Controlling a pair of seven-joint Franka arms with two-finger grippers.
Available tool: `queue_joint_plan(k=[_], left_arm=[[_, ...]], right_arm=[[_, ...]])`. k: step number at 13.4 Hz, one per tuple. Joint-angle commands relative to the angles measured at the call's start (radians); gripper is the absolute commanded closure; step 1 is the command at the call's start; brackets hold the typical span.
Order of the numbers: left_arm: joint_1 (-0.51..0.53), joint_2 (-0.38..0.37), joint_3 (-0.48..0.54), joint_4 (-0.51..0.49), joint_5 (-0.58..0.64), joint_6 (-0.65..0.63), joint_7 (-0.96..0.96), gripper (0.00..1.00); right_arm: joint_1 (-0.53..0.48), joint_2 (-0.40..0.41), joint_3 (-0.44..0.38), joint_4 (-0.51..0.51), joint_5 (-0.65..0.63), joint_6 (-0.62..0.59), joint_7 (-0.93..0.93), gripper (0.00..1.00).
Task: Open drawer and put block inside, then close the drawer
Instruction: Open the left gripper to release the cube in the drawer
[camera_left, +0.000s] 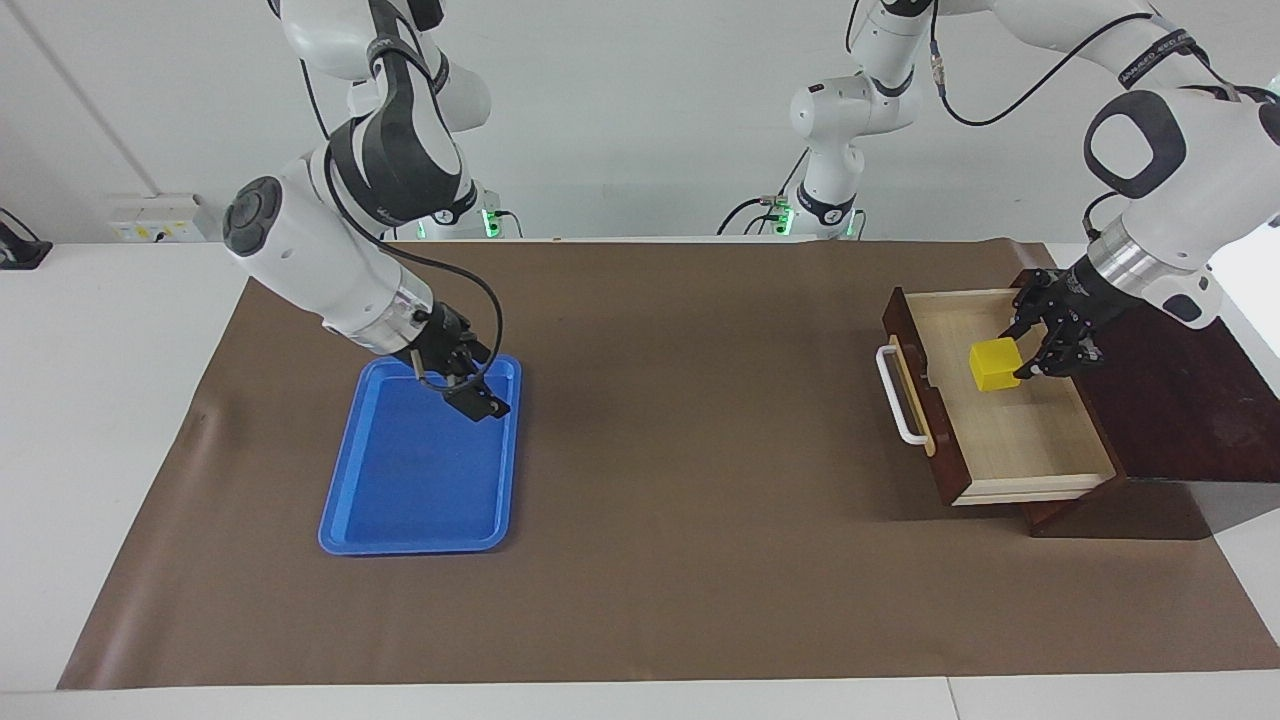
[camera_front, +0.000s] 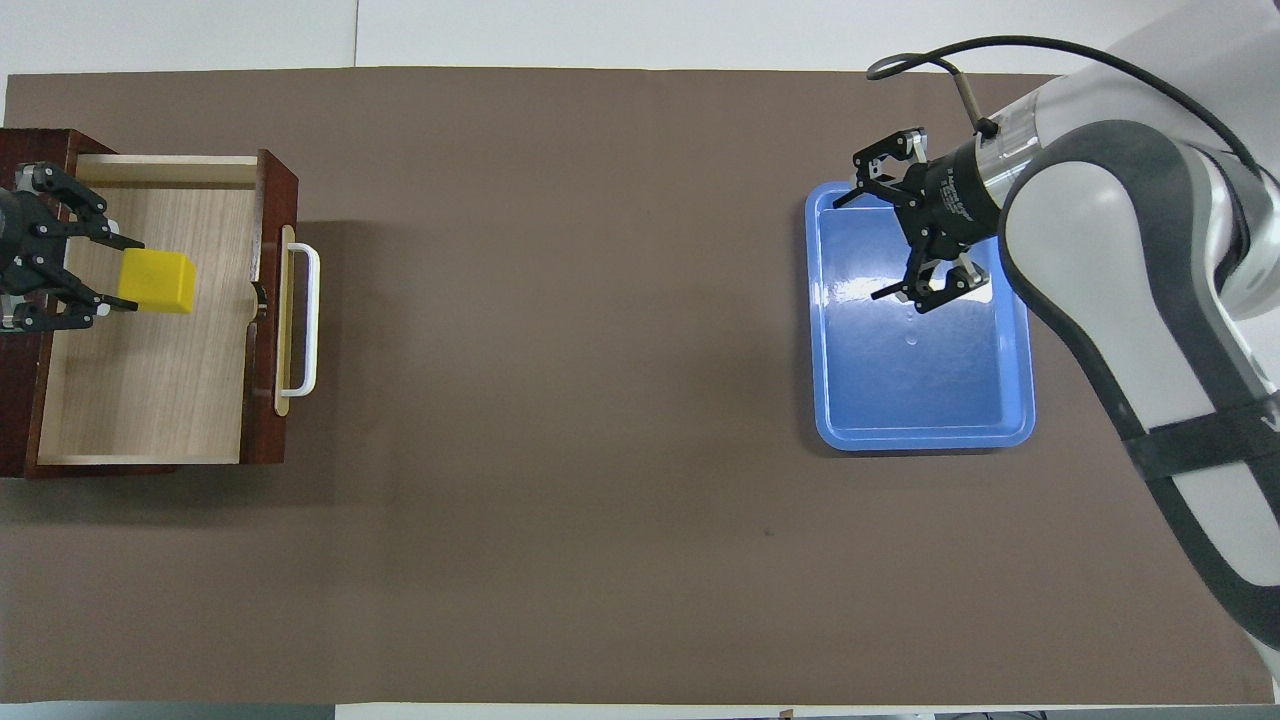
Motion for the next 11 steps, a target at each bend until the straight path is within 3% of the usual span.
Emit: queue_joint_plan(k=[1,5,8,9,10,11], left_arm=[[0.007,-0.053,-0.007,-0.136,-0.016,0.101,0.018,1.00],[0.015,-0.066,-0.006,-0.237,-0.008,0.194,0.054,1.00],[0.015,-0.067,-0.004,-0.235,-0.004,0.186,0.087,1.00],[0.013,-0.063,-0.003,-0.230,-0.002,0.184,0.085,0.71],[0.009,-0.060,-0.002,-0.221,0.018,0.179,0.085,0.01],[0.000,-0.056,-0.004,-0.198,0.060,0.157,0.085,0.00]], right_arm=[[-0.029,-0.058,0.010,-0.023,-0.105,-0.060,-0.147,0.01],[-0.078,-0.105,0.010,-0.023,-0.242,-0.114,-0.417,0.00],[-0.103,-0.157,0.010,-0.024,-0.305,-0.168,-0.671,0.00],[-0.105,-0.174,0.010,-0.026,-0.320,-0.183,-0.753,0.00],[-0.103,-0.190,0.010,-0.026,-0.337,-0.195,-0.825,0.00],[-0.103,-0.196,0.010,-0.026,-0.352,-0.205,-0.876,0.00]])
